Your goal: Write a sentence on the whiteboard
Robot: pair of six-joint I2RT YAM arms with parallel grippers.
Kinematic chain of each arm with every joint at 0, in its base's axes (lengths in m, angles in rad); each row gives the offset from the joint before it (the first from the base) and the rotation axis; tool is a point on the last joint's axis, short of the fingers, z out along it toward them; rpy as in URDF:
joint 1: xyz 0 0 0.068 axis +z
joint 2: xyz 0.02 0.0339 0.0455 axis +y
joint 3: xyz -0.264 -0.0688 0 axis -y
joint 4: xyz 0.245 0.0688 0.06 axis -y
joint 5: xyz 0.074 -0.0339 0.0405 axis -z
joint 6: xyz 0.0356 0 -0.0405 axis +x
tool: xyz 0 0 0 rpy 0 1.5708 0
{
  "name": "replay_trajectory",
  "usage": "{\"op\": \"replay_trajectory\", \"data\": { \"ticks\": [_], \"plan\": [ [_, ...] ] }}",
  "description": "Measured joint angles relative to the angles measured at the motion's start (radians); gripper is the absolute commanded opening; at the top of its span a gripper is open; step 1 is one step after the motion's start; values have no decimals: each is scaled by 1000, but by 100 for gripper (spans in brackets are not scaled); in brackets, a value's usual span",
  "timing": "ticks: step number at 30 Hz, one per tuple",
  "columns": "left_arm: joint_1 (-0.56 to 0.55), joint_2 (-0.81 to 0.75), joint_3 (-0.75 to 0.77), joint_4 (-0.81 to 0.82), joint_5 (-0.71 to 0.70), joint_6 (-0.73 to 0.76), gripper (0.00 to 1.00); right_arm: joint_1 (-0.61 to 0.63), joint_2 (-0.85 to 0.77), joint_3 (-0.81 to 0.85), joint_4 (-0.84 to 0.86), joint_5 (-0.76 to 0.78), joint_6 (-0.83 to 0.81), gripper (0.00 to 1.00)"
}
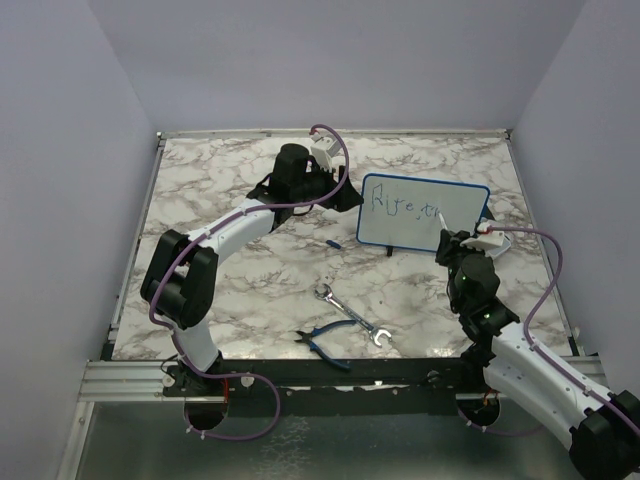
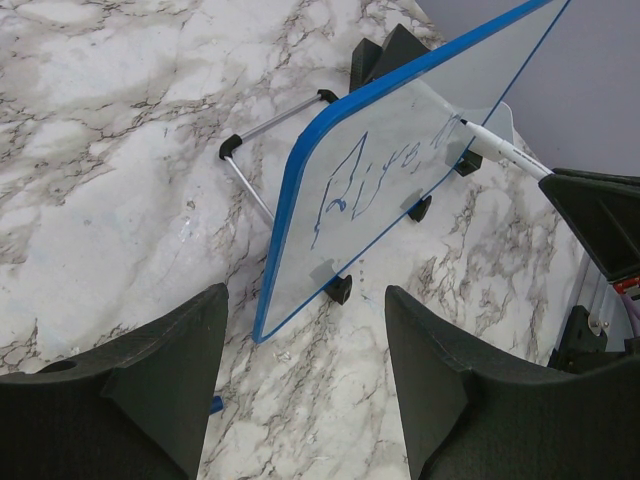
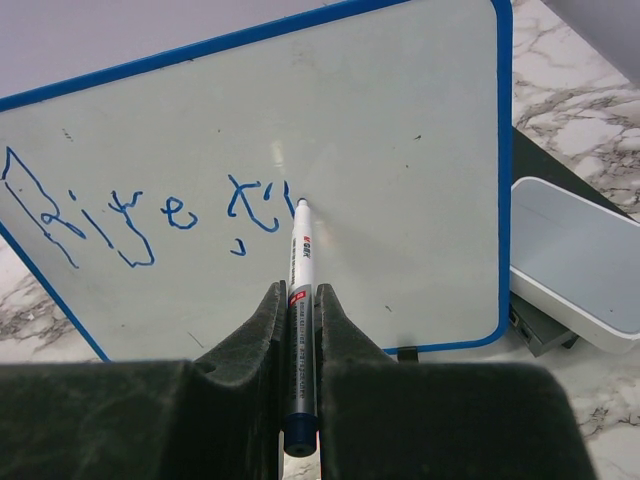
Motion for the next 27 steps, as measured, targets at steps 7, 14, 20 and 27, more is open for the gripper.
{"op": "replay_trajectory", "data": {
  "ticks": [7,14,20,27],
  "plan": [
    [0,0,0,0,0,0,65,0,3,0,0,18,1,1],
    [0,0,0,0,0,0,65,0,0,0,-1,34,1,1],
    [0,0,0,0,0,0,65,0,-64,-12,-1,21,-2,1],
    [0,-1,0,0,3,-1,65,0,-143,-29,2,21,-6,1]
  ]
}}
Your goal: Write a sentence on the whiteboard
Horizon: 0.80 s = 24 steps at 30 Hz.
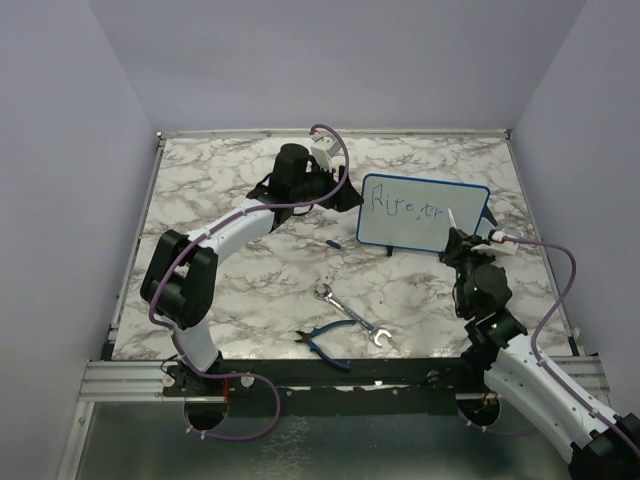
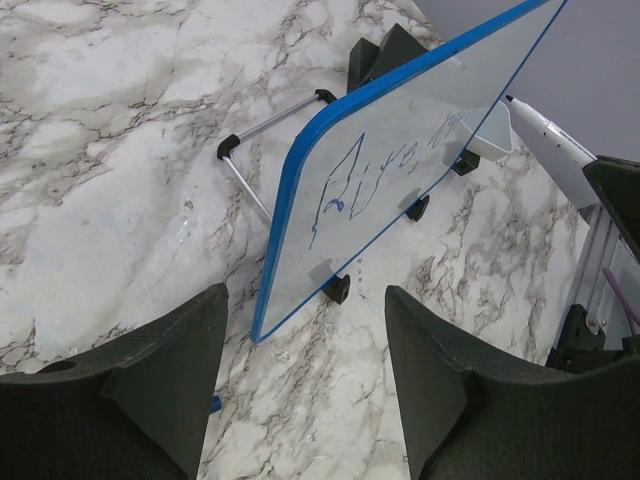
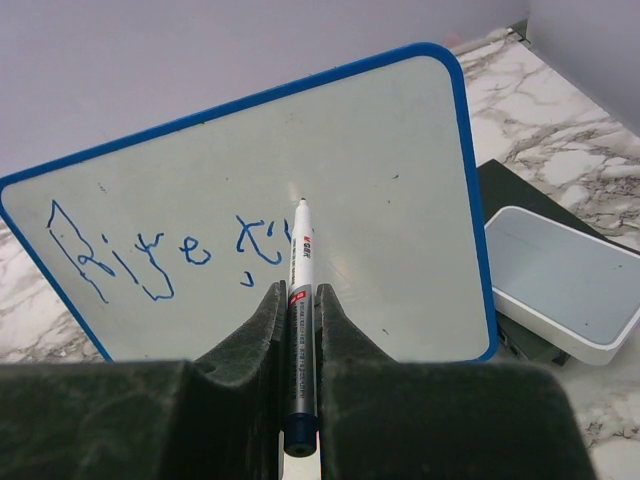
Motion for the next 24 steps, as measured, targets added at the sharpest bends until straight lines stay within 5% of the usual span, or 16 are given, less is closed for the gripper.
{"op": "replay_trajectory", "data": {
  "ticks": [24],
  "plan": [
    [0,-10,0,0,5,-2,65,-34,125,-3,77,-21,-17,1]
  ]
}}
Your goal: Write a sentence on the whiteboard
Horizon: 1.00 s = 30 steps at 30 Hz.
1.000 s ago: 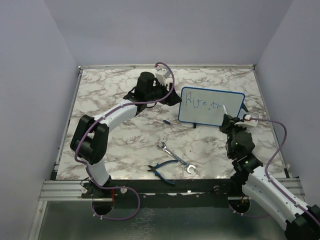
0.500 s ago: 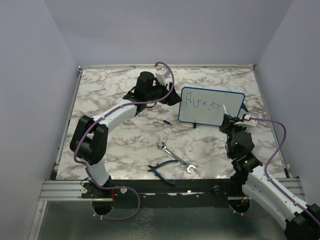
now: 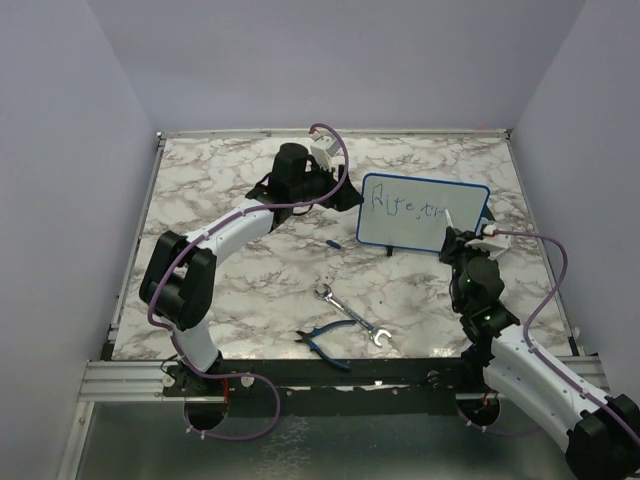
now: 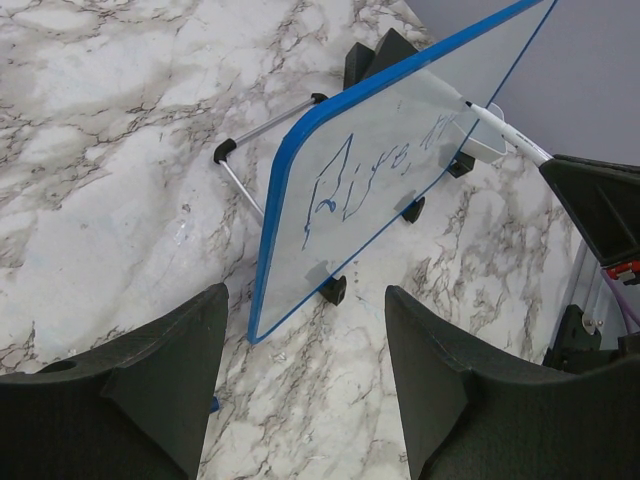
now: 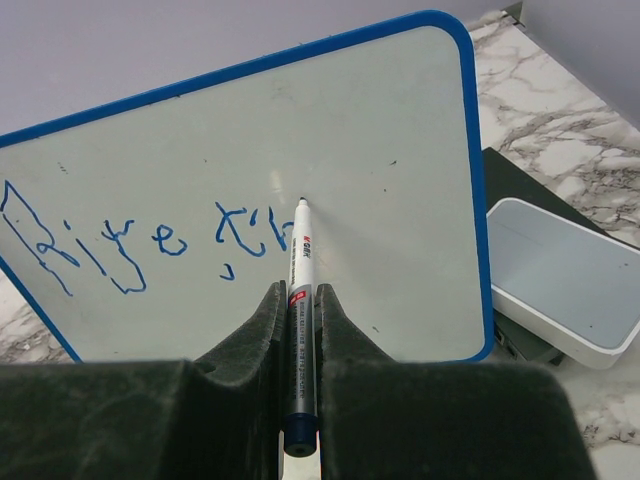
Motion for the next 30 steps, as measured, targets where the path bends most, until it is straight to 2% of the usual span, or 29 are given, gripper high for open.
{"op": "replay_trajectory", "data": {
  "ticks": [15,30],
  "plan": [
    [0,-1,0,0,0,0,65,-24,29,0,32,-18,3,1],
    [0,-2,0,0,0,0,65,-25,1,0,-46,2,57,1]
  ]
}}
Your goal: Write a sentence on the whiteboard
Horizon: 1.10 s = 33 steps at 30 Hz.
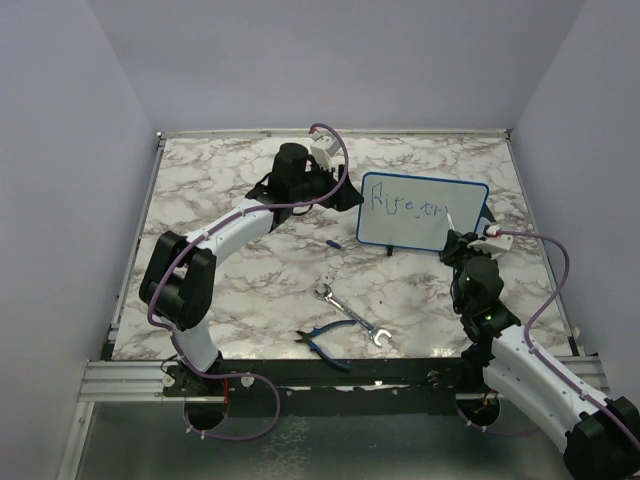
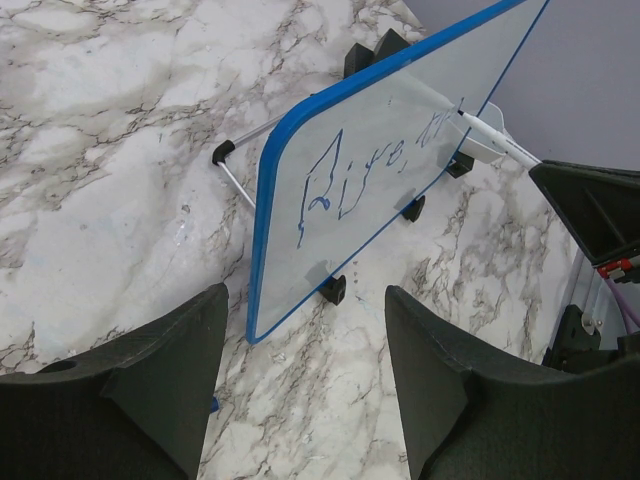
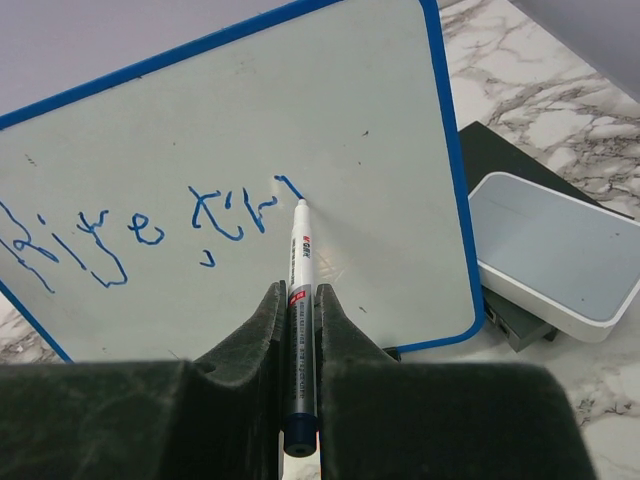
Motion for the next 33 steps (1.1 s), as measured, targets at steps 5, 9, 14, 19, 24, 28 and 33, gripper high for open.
{"op": "replay_trajectory", "data": {
  "ticks": [5,9,14,19,24,28,33],
  "plan": [
    [0,0,0,0,0,0,65,0,-9,0,-27,5,9,1],
    [0,-3,0,0,0,0,65,0,-19,0,-39,5,13,1],
    [0,-11,0,0,0,0,65,0,-71,-10,-50,2,10,0],
    [0,-11,0,0,0,0,65,0,-139,-22,-49,2,-2,1],
    [0,-11,0,0,0,0,65,0,-116,-22,-38,3,-15,0],
    [0,-11,0,0,0,0,65,0,-88,-22,-22,5,-26,1],
    [0,-11,0,0,0,0,65,0,-80,-22,-5,5,-34,1]
  ]
}}
